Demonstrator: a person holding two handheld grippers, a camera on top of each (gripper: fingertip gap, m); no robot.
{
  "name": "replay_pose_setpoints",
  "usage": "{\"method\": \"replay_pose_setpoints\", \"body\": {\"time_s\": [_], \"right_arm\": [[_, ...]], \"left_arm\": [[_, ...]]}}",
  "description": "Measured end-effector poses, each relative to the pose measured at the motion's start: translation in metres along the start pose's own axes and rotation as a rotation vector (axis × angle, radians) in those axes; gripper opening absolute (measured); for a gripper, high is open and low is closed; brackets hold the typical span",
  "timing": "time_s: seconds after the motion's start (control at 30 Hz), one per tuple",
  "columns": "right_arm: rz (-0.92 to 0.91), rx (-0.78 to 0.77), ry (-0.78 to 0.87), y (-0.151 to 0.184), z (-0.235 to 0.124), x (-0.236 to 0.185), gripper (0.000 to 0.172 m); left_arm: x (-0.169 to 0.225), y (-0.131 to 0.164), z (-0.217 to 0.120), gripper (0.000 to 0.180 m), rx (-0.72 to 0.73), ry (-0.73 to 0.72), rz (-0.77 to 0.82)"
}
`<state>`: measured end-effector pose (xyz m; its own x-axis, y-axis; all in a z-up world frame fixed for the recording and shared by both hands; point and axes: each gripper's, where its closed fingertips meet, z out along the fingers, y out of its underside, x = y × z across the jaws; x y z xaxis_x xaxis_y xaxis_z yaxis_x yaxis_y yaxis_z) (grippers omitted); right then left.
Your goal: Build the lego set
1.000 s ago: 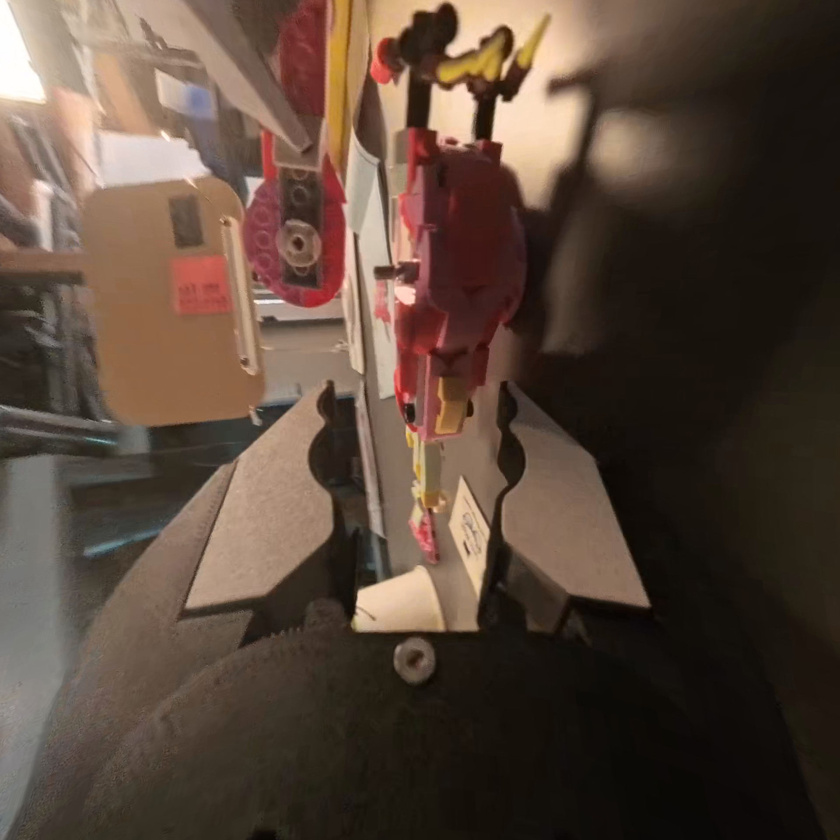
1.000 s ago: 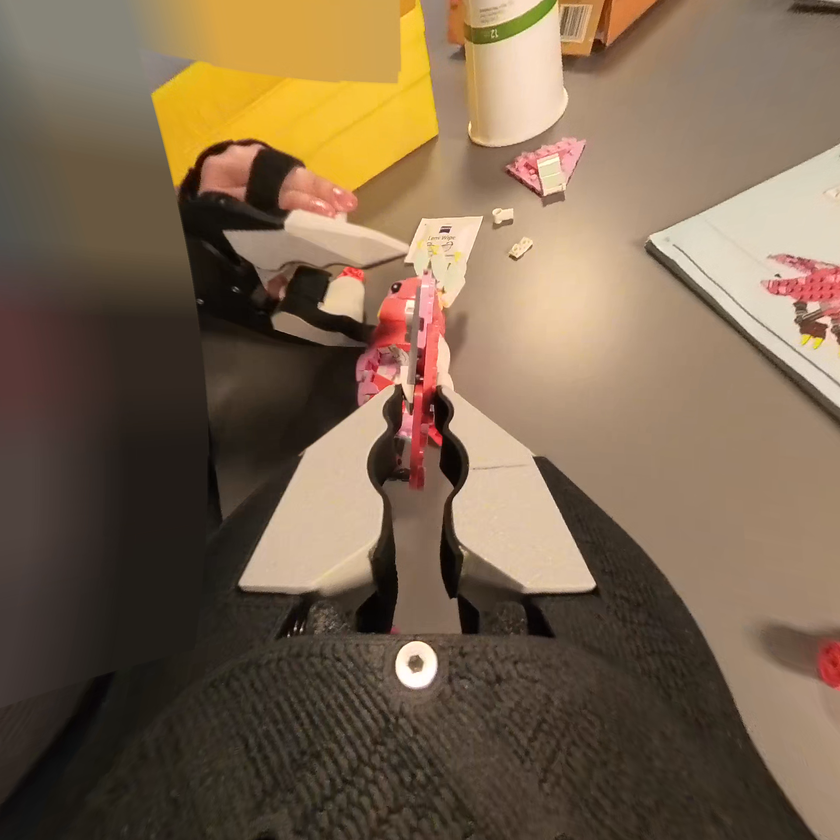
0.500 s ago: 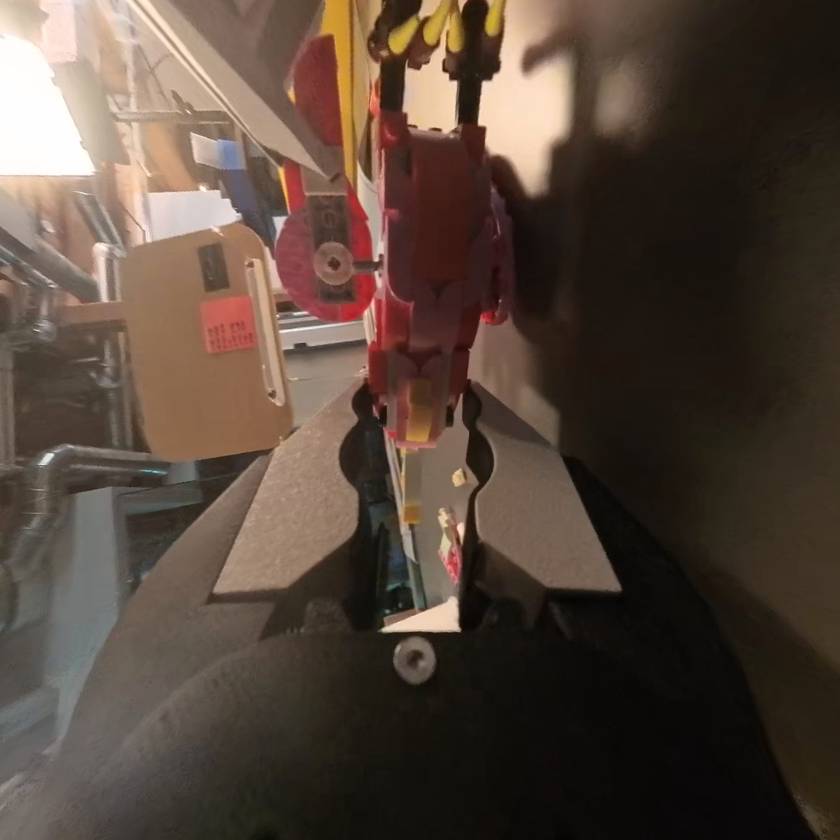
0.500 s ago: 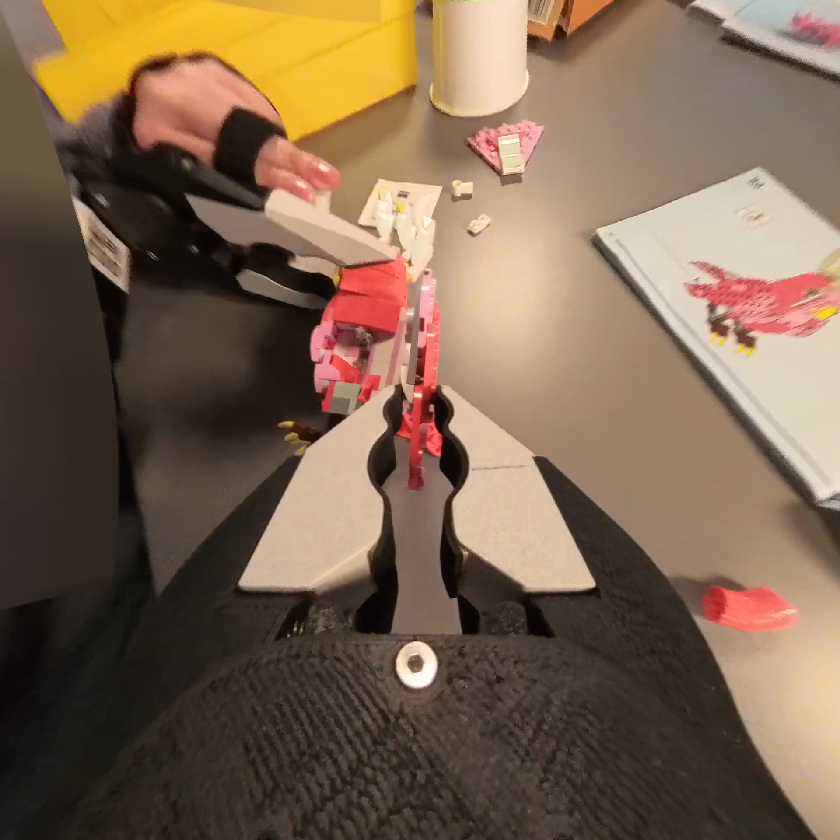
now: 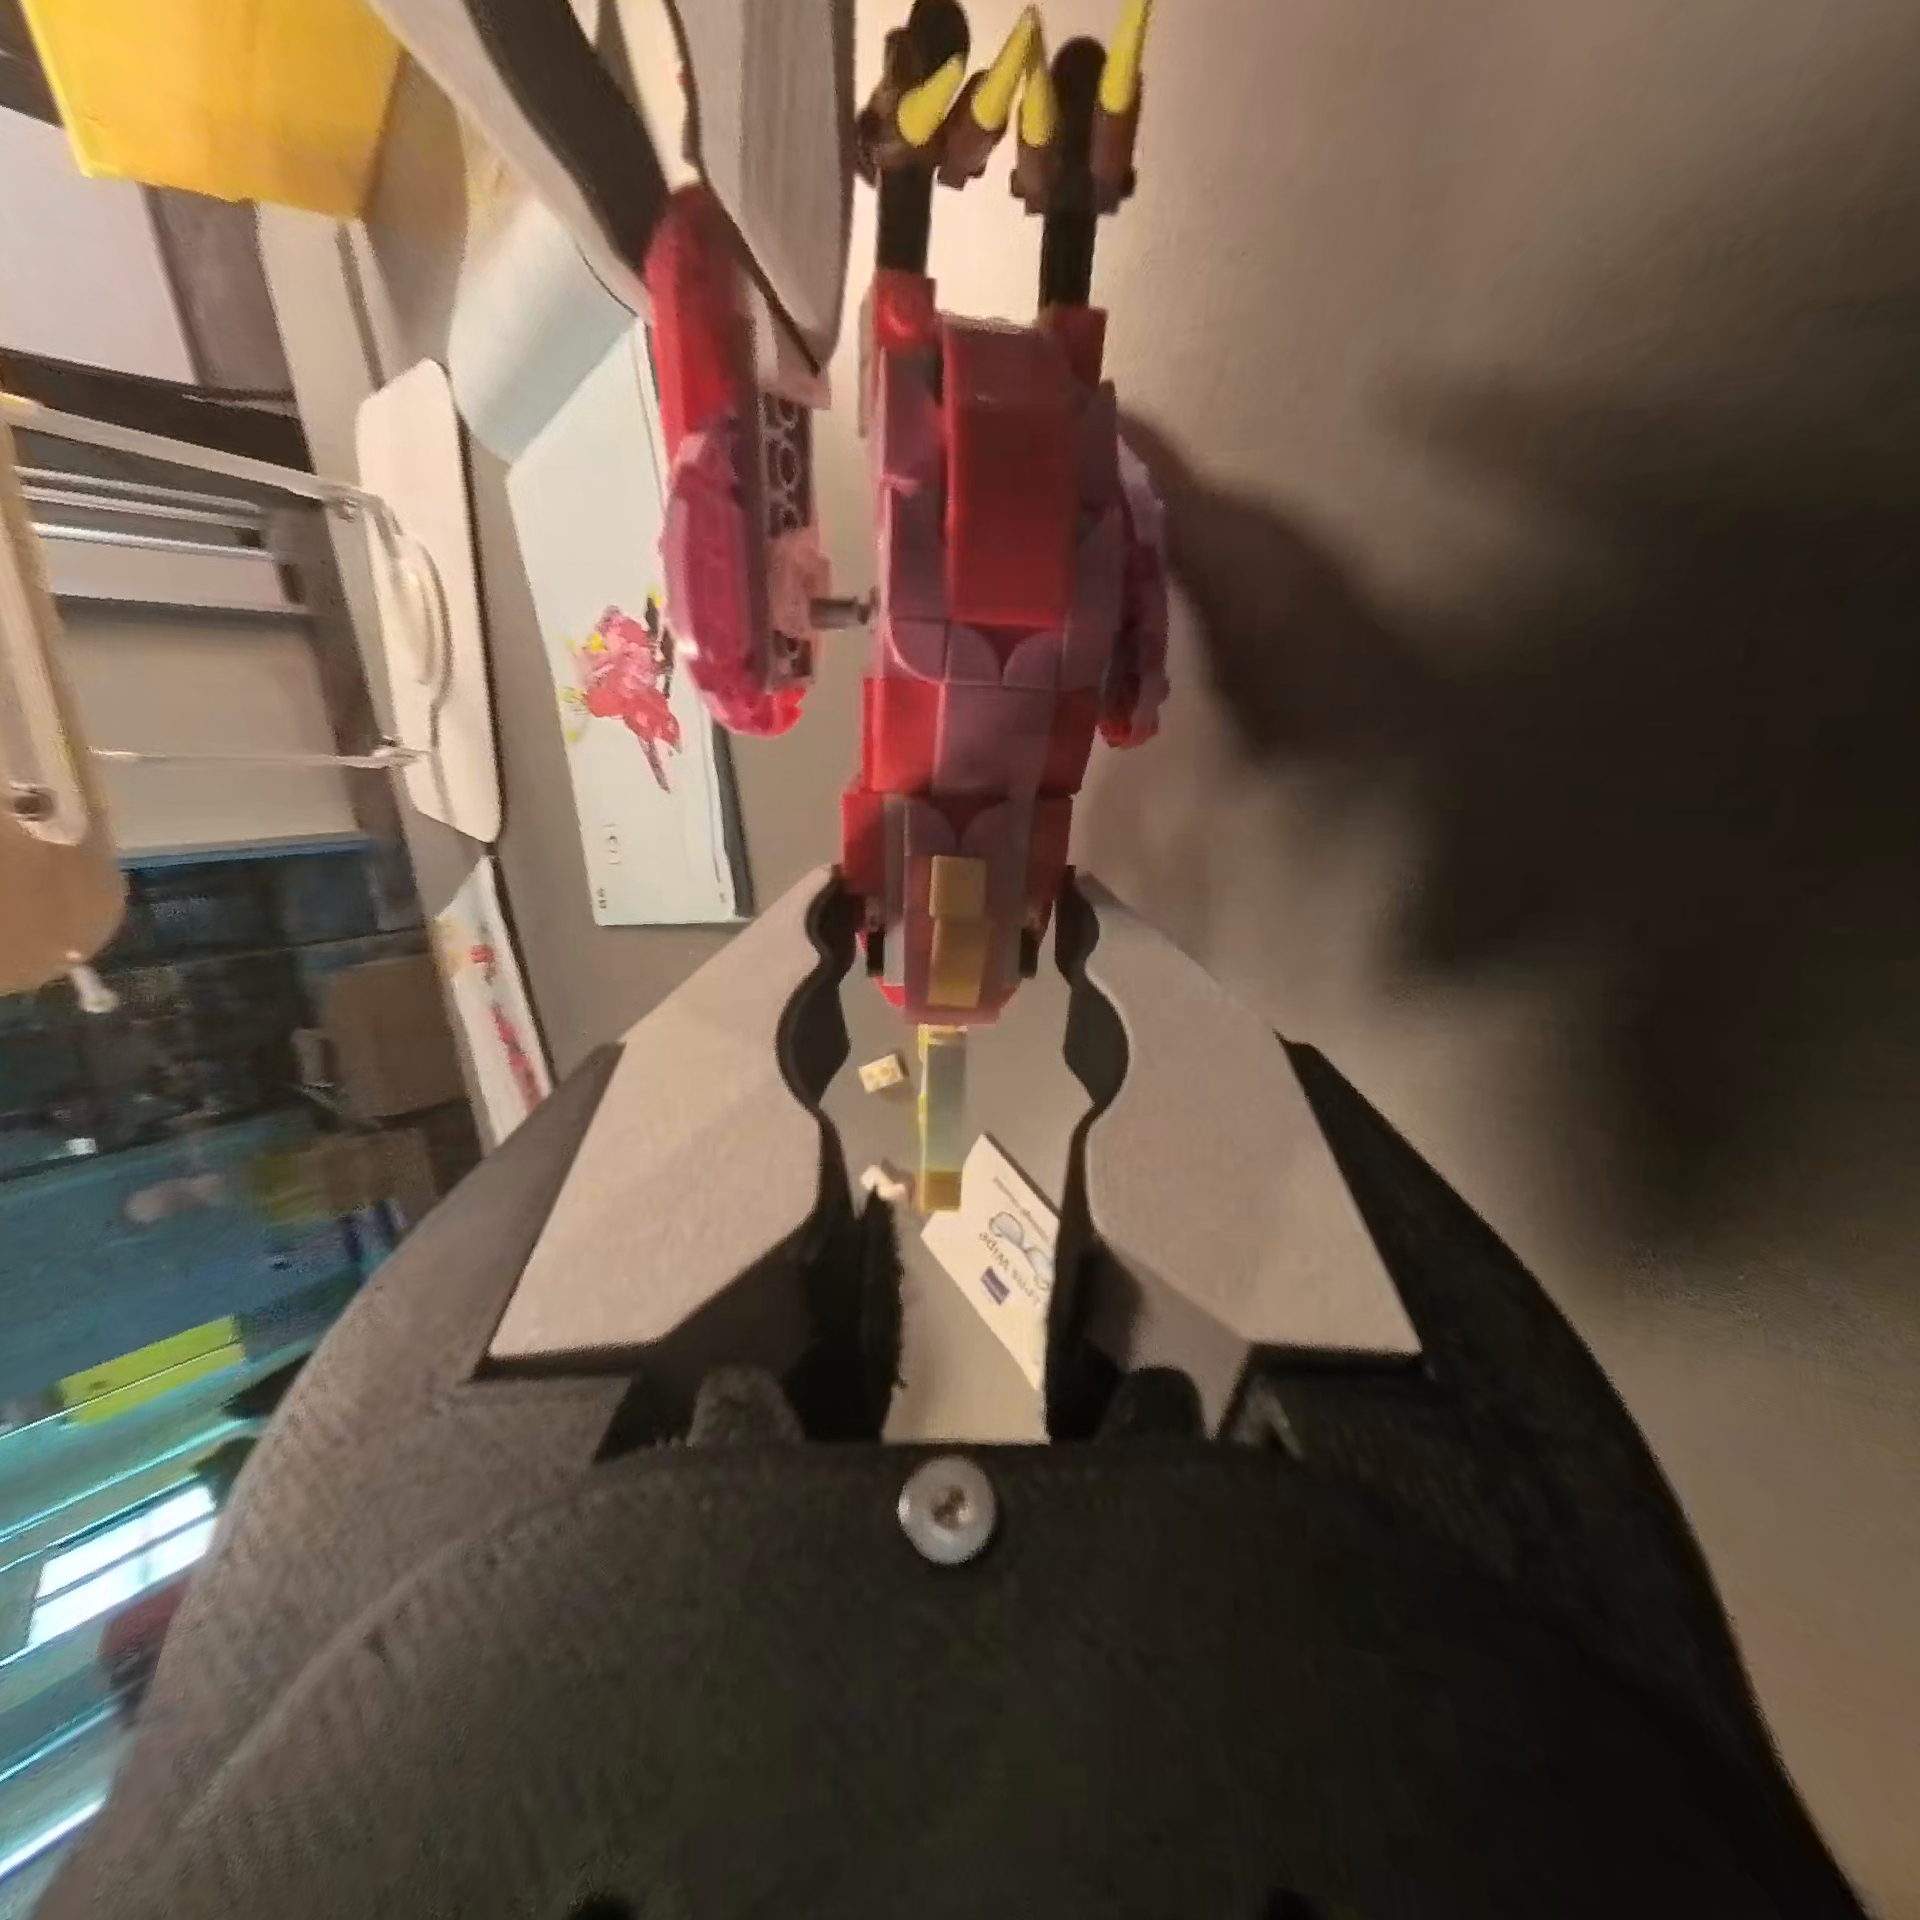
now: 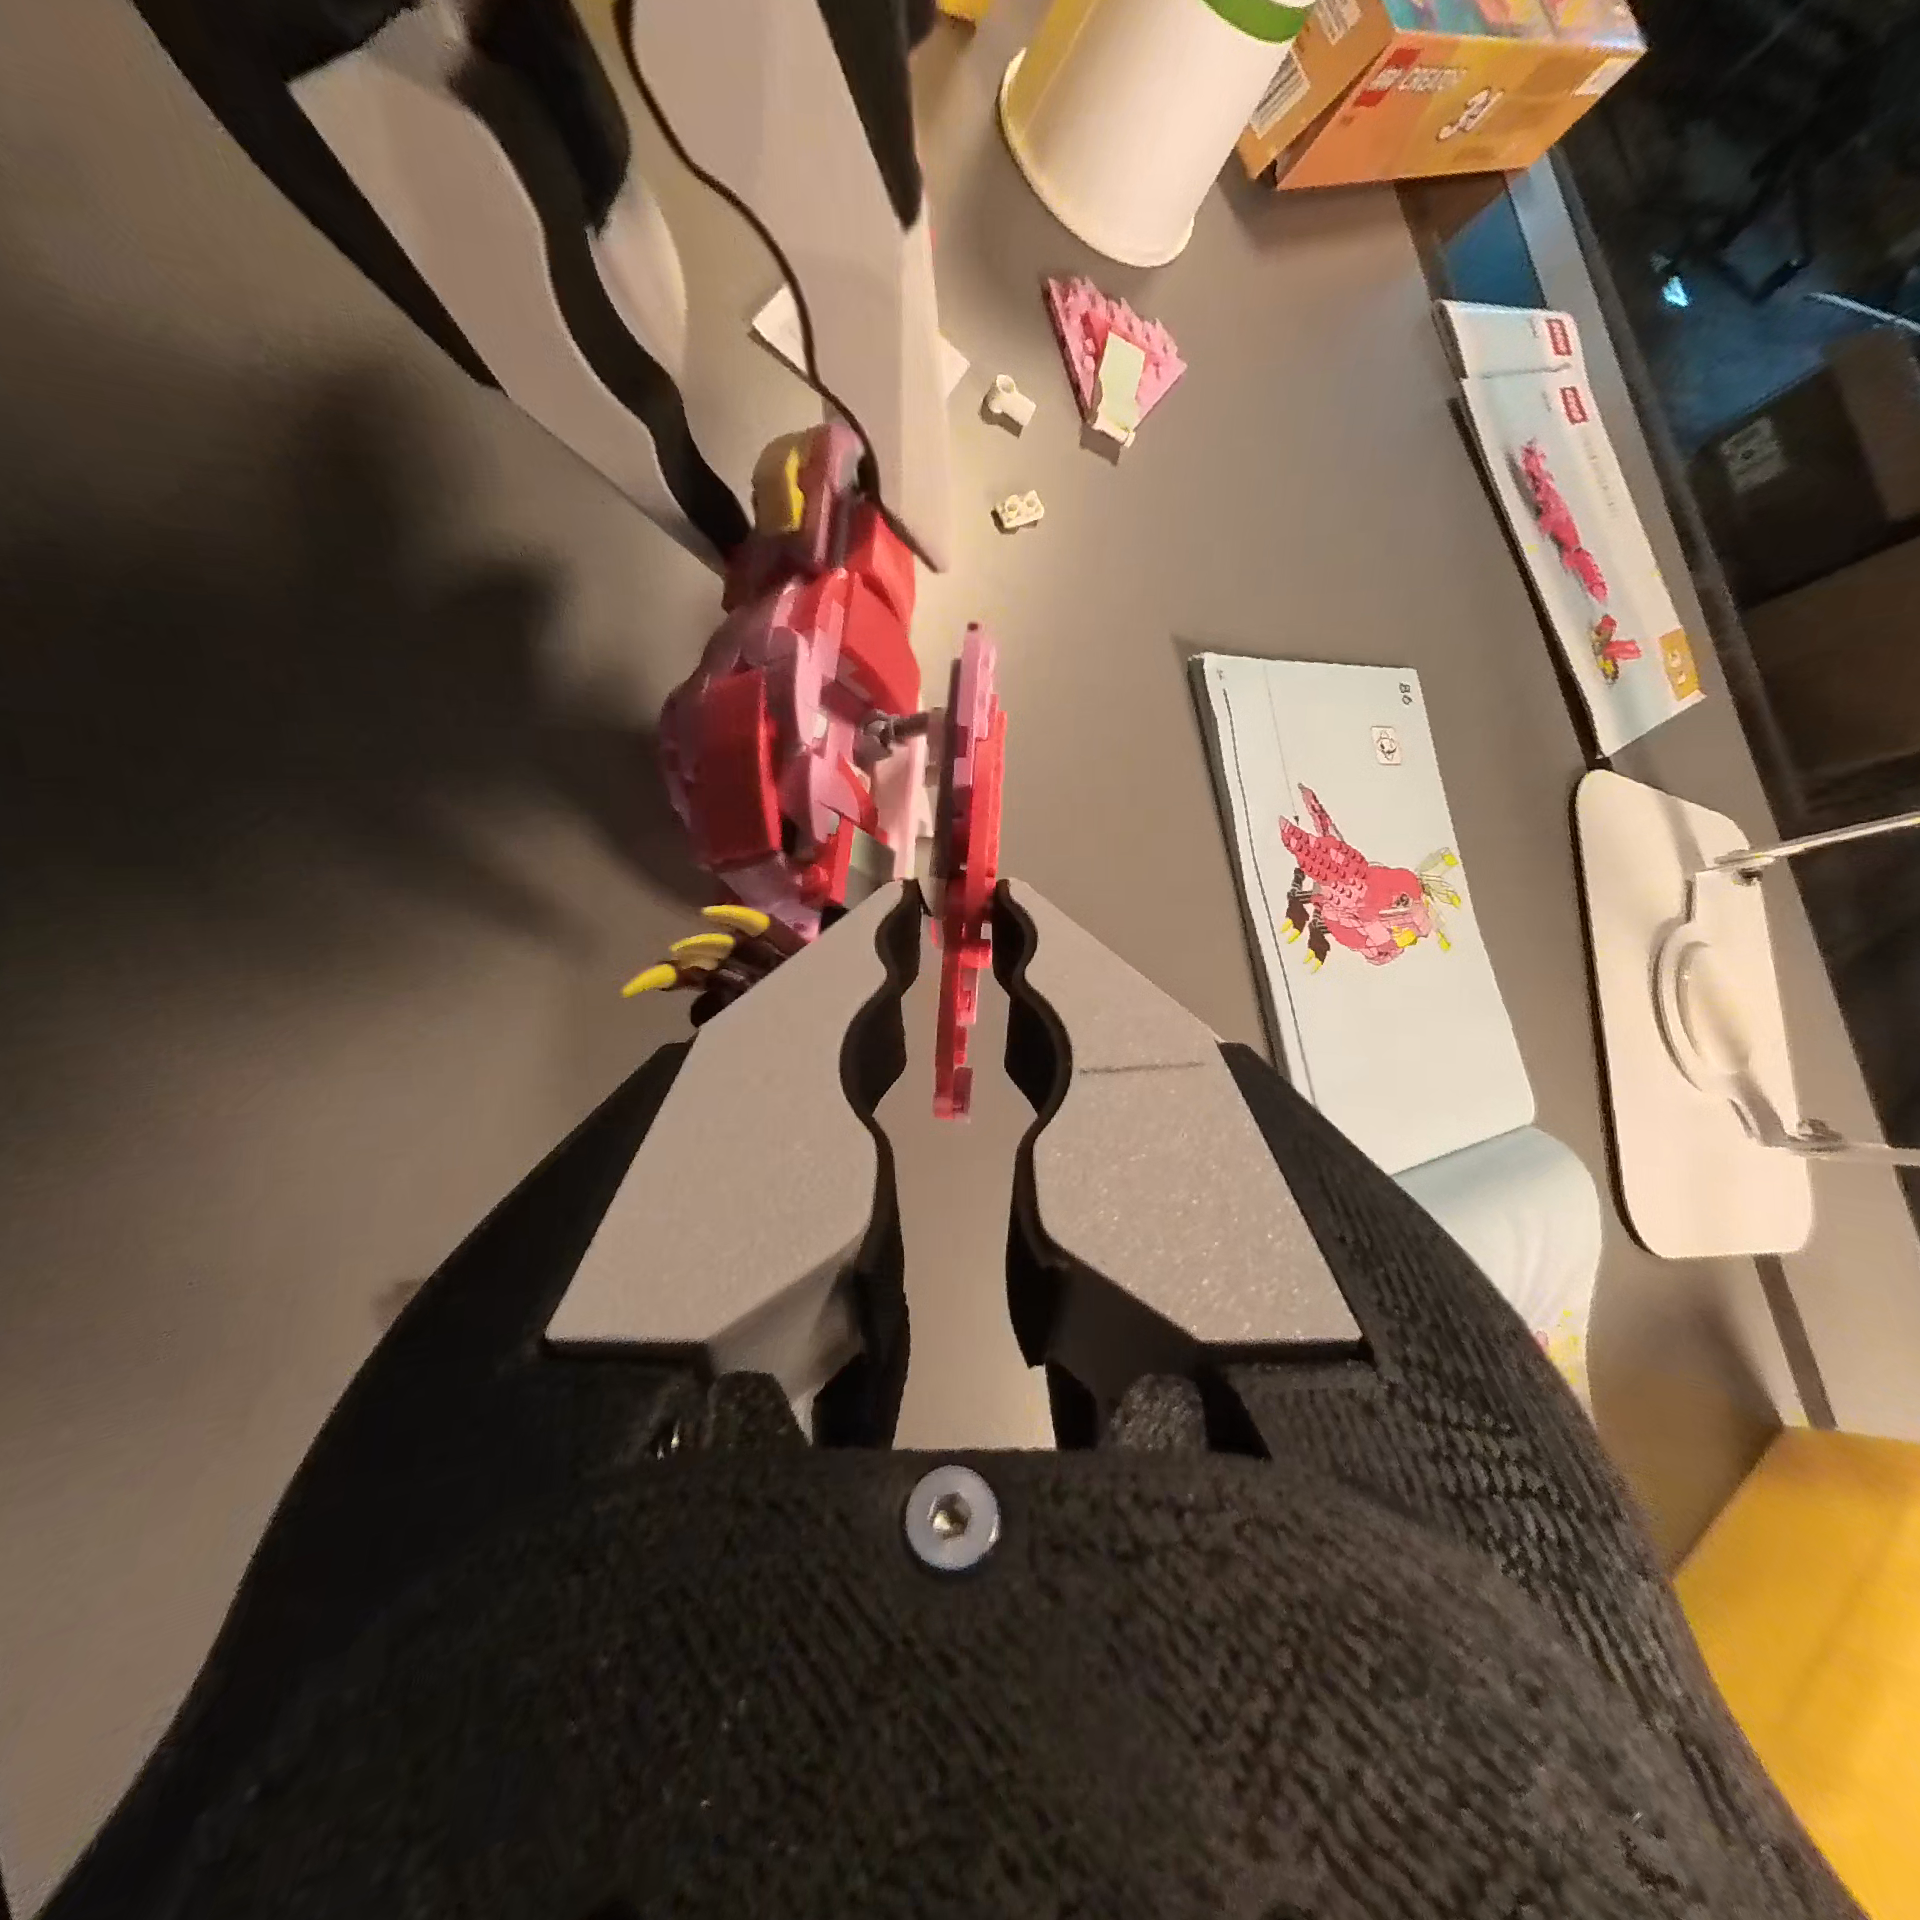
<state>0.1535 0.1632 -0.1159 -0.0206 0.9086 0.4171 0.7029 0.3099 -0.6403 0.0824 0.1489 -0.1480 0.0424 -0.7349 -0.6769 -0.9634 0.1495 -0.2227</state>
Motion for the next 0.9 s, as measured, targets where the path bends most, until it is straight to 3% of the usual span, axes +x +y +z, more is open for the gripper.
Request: {"method": "replay_pose_setpoints", "body": {"time_s": [0.23,0.53,0.73,0.9], "right_arm": [[0.076,0.021,-0.045,-0.006,-0.001,0.005,0.011],[0.58,0.156,-0.364,-0.017,-0.009,0.0,0.01],[0.556,0.141,-0.392,-0.018,-0.01,-0.004,0.01],[0.418,0.091,-0.338,-0.013,-0.01,-0.002,0.01]], "left_arm": [[-0.002,-0.01,-0.006,0.038,0.055,0.113,-0.108],[0.0,-0.021,-0.028,0.037,0.202,0.256,-0.277],[0.004,-0.025,-0.035,0.037,0.258,0.343,-0.331],[-0.001,-0.029,-0.038,0.037,0.299,0.307,-0.313]]}}
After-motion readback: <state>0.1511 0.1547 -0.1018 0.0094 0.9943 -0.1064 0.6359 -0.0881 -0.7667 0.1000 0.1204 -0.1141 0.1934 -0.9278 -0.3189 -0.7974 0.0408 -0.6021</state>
